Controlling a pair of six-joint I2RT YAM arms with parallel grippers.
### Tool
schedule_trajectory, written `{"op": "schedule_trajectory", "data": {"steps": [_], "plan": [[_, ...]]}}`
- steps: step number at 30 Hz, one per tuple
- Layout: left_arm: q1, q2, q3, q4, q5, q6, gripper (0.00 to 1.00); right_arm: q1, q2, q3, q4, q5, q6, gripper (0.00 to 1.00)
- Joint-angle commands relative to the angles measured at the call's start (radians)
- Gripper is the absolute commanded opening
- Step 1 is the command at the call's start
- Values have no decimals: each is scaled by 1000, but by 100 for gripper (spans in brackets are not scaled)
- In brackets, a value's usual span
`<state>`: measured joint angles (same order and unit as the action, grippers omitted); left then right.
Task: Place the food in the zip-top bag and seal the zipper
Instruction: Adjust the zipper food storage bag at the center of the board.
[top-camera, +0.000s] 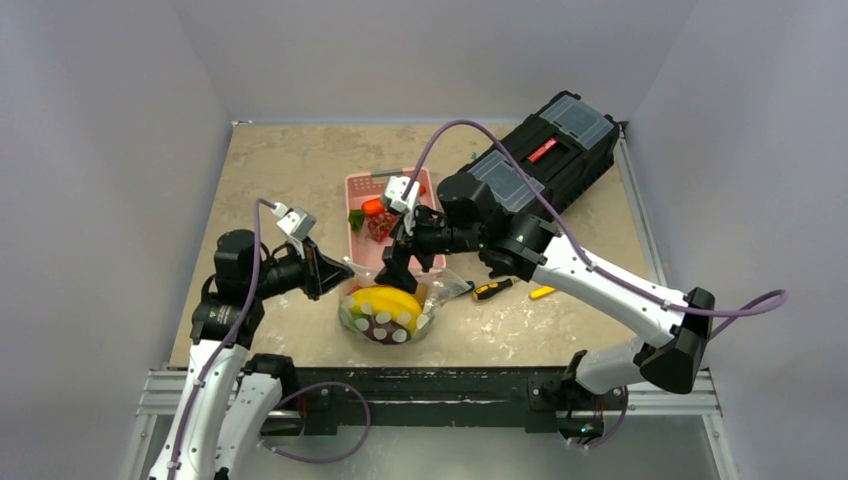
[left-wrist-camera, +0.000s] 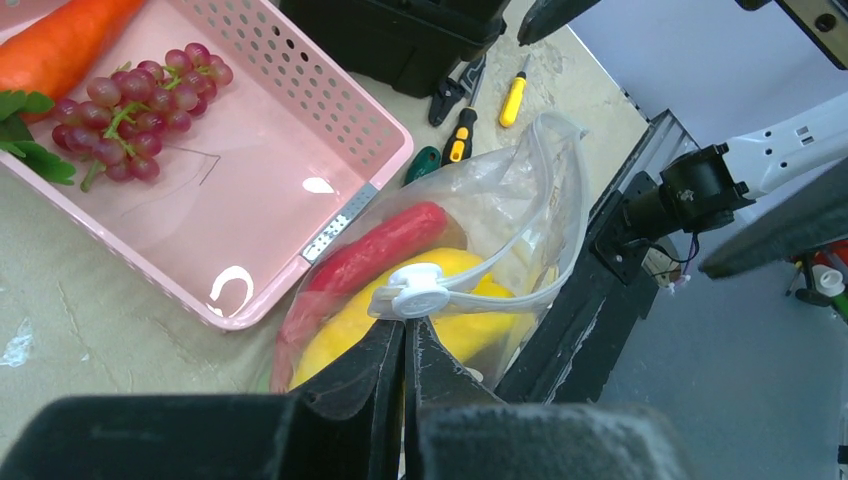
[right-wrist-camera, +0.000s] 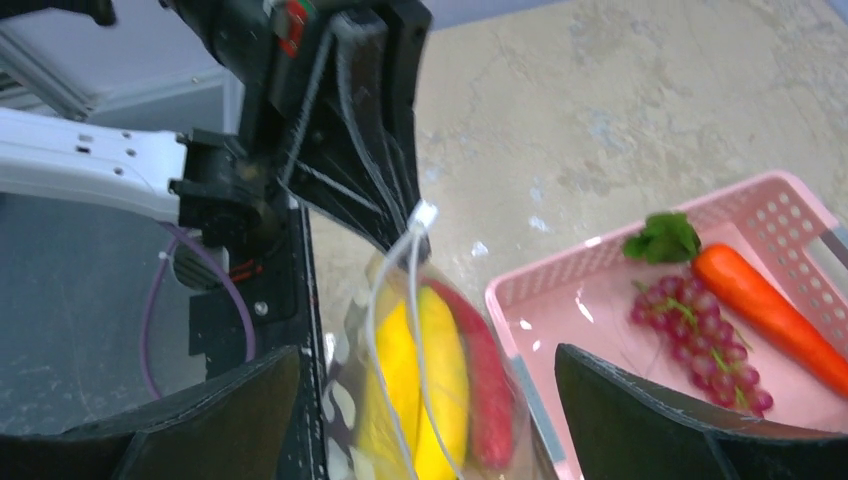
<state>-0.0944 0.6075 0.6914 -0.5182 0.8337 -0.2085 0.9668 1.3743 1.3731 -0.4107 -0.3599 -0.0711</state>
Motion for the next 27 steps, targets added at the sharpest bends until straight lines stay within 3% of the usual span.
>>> {"op": "schedule_trajectory", "data": {"steps": [1,5,9,15,17,19,20,22,23,25,27], "plan": [[-5,-4,23,24,2,9,0,41,93,124,3,8,17,99],[-6,-10,22,21,-5,8,0,77,210,223,-19,37,36,99],[-8,-19,21,24,-4,8,0,76,209,145,99,-3,65,94],[-10,-29,19,36,16,8,0,42,181,67,114,-97,46,54],[-12,-31,17,47,36,4,0,22,156,3,168,-141,64,36],[-12,-37,12,61,50,-10,0,7,136,-29,207,-183,108,8],[-11,-40,11,67,59,-13,0,3,130,-40,218,-198,113,0],[-13,-44,11,79,87,-17,0,-10,115,-59,240,-229,116,0],[-13,-46,10,82,100,-20,9,-20,105,-71,255,-246,122,0],[-15,-51,5,97,119,-29,40,-45,87,-101,297,-307,140,0],[-19,-54,1,108,138,-35,57,-69,70,-124,333,-357,158,0]]}}
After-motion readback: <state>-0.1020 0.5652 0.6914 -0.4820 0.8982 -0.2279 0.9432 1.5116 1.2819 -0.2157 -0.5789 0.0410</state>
